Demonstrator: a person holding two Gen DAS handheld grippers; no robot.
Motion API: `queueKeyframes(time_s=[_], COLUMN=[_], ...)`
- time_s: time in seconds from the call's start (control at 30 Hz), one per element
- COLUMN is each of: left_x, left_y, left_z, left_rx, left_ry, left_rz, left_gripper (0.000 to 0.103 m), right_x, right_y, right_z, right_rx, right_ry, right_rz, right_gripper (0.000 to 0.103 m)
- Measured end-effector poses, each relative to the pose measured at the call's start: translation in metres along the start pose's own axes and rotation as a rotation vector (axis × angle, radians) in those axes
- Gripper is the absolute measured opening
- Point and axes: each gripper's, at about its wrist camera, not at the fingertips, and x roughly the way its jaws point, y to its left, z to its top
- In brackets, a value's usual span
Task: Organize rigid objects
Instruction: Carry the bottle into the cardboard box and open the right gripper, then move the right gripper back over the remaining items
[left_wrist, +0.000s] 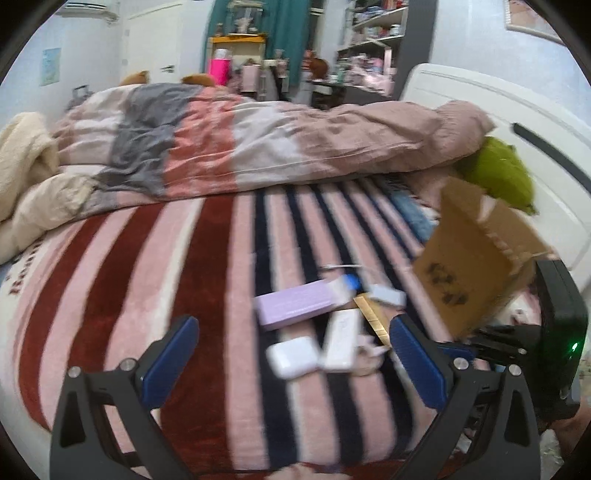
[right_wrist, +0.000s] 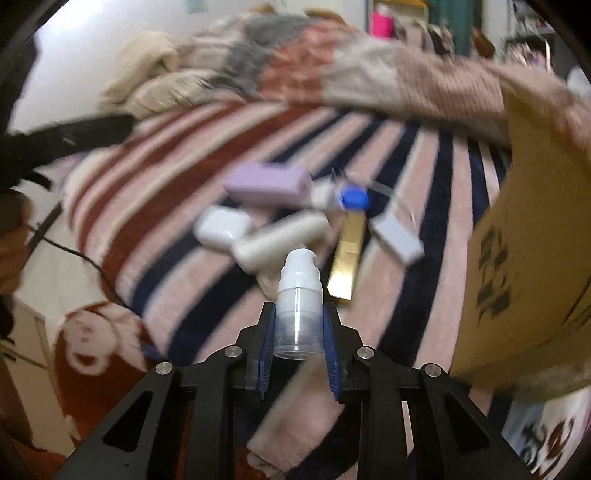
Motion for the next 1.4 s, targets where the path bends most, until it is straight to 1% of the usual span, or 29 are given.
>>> queueKeyframes(time_s=[0.1, 0.13, 0.23, 0.3, 0.33, 0.37, 0.47, 0.5, 0.57, 0.63, 0.77, 0.87, 0.93, 1.03, 1.1, 1.17, 1.2, 1.23, 1.27, 1.3, 1.33, 1.4], left_x=[-0.007, -0.009, -0.014, -0.01, -0.005, 0.001, 0.029, 0.036, 0.056, 0.077, 0.11, 0.124, 0.132, 0.133, 0.133, 0.132, 0.13, 0.127, 0.126, 0.122, 0.118, 0.107], left_y=[-0.019, -0.024, -0.046, -0.06, -0.068, -0.076, -0.101, -0.108, -0.125, -0.139, -0.165, -0.174, -0.178, -0.184, -0.185, -0.187, -0.186, -0.187, -0.187, -0.187, -0.186, -0.183], left_z=[0.019, 0.024, 0.049, 0.064, 0.072, 0.08, 0.099, 0.103, 0.112, 0.115, 0.113, 0.111, 0.11, 0.109, 0.108, 0.107, 0.106, 0.105, 0.105, 0.105, 0.105, 0.104], left_rx=[0.024, 0.032, 0.057, 0.048, 0.045, 0.047, 0.035, 0.028, 0.017, 0.009, 0.006, -0.005, -0.002, 0.009, 0.008, 0.017, 0.019, 0.021, 0.022, 0.024, 0.024, 0.033], left_ry=[0.0, -0.002, -0.005, 0.008, 0.019, 0.033, 0.077, 0.089, 0.124, 0.157, 0.205, 0.239, 0.254, 0.256, 0.26, 0.261, 0.259, 0.255, 0.252, 0.244, 0.236, 0.213], left_rz=[-0.12, -0.143, -0.24, -0.315, -0.362, -0.409, -0.522, -0.552, -0.611, -0.647, -0.682, -0.691, -0.684, -0.653, -0.631, -0.6, -0.592, -0.587, -0.583, -0.574, -0.566, -0.545], left_gripper=[0.102, 0.099, 0.086, 0.079, 0.071, 0.062, 0.048, 0.046, 0.037, 0.035, 0.034, 0.034, 0.034, 0.034, 0.036, 0.046, 0.049, 0.054, 0.056, 0.058, 0.061, 0.062], right_x=[-0.025, -0.039, -0.071, -0.088, -0.096, -0.102, -0.118, -0.12, -0.124, -0.125, -0.119, -0.114, -0.11, -0.107, -0.105, -0.104, -0.105, -0.105, -0.107, -0.108, -0.111, -0.115], right_y=[0.005, 0.007, 0.008, 0.002, -0.004, -0.01, -0.032, -0.039, -0.06, -0.082, -0.12, -0.138, -0.149, -0.159, -0.16, -0.162, -0.161, -0.16, -0.16, -0.16, -0.16, -0.158], right_z=[0.015, 0.023, 0.039, 0.045, 0.048, 0.049, 0.052, 0.053, 0.053, 0.052, 0.048, 0.043, 0.041, 0.036, 0.036, 0.036, 0.036, 0.035, 0.034, 0.034, 0.033, 0.032], right_rx=[-0.035, -0.062, -0.127, -0.148, -0.152, -0.153, -0.143, -0.138, -0.117, -0.089, -0.031, -0.019, -0.004, 0.009, -0.004, -0.009, -0.012, -0.016, -0.017, -0.015, -0.014, -0.016], right_ry=[-0.083, -0.131, -0.245, -0.294, -0.318, -0.336, -0.387, -0.395, -0.396, -0.38, -0.322, -0.283, -0.257, -0.224, -0.209, -0.199, -0.196, -0.199, -0.202, -0.204, -0.206, -0.208], right_rz=[0.091, 0.117, 0.14, 0.147, 0.149, 0.15, 0.133, 0.125, 0.097, 0.078, 0.058, 0.029, 0.027, 0.039, 0.035, 0.029, 0.026, 0.02, 0.013, 0.007, 0.002, -0.005], right_gripper=[0.02, 0.02, 0.02, 0.02, 0.02, 0.02, 0.02, 0.02, 0.02, 0.02, 0.02, 0.02, 0.02, 0.02, 0.021, 0.021, 0.021, 0.024, 0.032, 0.035, 0.036, 0.036])
